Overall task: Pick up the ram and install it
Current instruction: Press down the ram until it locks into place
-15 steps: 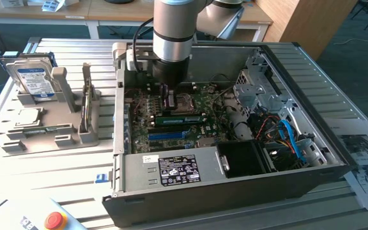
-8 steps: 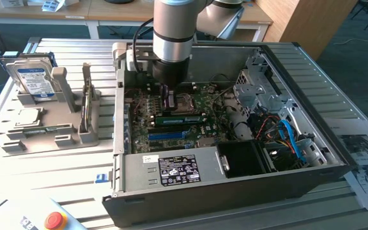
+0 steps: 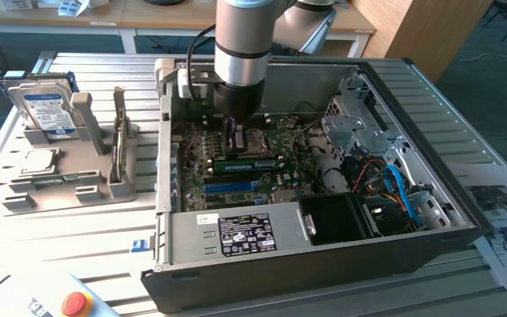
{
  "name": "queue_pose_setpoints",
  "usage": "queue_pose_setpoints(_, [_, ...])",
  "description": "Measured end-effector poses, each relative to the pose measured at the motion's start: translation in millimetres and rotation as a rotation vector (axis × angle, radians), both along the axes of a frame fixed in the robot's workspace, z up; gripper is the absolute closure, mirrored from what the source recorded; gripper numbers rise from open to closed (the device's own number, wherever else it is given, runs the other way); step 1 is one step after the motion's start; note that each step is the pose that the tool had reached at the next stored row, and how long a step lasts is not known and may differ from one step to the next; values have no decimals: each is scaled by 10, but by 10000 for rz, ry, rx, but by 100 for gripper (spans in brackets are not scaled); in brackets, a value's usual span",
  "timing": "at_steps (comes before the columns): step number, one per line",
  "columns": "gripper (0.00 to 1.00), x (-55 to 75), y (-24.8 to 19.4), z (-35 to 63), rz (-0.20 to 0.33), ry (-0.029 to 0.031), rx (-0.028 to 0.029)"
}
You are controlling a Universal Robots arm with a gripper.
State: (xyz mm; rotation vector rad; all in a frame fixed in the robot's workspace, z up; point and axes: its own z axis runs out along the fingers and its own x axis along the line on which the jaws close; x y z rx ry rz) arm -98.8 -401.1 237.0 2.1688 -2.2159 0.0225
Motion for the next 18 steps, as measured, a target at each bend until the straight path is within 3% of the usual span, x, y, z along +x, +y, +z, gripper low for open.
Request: queue_pose_setpoints(18, [90,2,-27,-63,0,1,0])
